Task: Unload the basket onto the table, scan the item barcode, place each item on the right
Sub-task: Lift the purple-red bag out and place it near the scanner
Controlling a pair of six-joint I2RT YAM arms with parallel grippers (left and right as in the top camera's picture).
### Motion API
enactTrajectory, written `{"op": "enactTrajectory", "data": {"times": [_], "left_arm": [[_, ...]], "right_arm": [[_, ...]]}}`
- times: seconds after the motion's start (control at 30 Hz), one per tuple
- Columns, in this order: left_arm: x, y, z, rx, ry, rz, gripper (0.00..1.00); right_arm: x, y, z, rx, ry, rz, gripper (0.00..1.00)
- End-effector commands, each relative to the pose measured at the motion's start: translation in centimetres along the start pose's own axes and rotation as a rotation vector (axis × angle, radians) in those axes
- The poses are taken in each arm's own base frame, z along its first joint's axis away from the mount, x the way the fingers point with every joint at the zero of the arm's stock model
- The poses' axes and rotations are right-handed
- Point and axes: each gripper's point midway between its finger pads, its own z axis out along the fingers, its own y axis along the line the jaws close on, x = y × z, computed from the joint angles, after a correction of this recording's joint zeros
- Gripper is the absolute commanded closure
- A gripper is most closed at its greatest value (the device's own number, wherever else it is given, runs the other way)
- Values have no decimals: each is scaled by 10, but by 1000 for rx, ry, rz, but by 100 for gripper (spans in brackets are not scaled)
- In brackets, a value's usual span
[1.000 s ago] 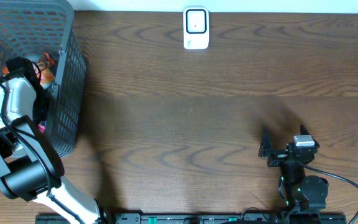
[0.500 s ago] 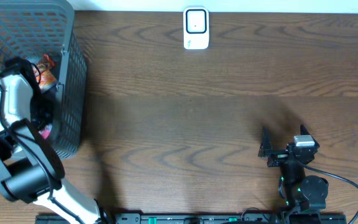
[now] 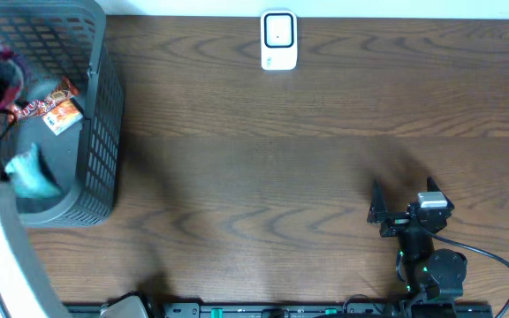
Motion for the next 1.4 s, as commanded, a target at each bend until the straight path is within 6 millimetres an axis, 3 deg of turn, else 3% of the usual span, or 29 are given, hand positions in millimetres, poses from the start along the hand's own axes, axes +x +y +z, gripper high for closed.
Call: {"op": "enactTrajectory", "data": {"times": [0.0,0.1,0.17,0.3,0.4,0.47,0.6,0.83,1.13,1.27,1.37], "left_arm": [[-4,-9,-8,41,-17,2,93],[0,-17,-8,65,-7,11,93],[3,-36,-11,151,8,24,93],[5,-114,-48,506,7,85,93],[14,-150,-74,637,-5,120,93],[34,-169,-86,700,30,172,93],[99,-193,-87,721,180,265,93],[245,-207,-49,531,428,479,93],[425,-193,9,326,632,714,92],[481,-173,26,231,717,708,91],[511,-162,28,213,778,732,87]], "right_arm": [[0,0,0,2,0,-14,1],[0,0,0,2,0,-14,1],[0,0,0,2,0,-14,1],[0,0,0,2,0,-14,1],[0,0,0,2,0,-14,1],[0,0,0,2,0,-14,1],[0,0,0,2,0,-14,1],[0,0,0,2,0,-14,1],[0,0,0,2,0,-14,1],[0,0,0,2,0,-14,1],[0,0,0,2,0,-14,1]]}}
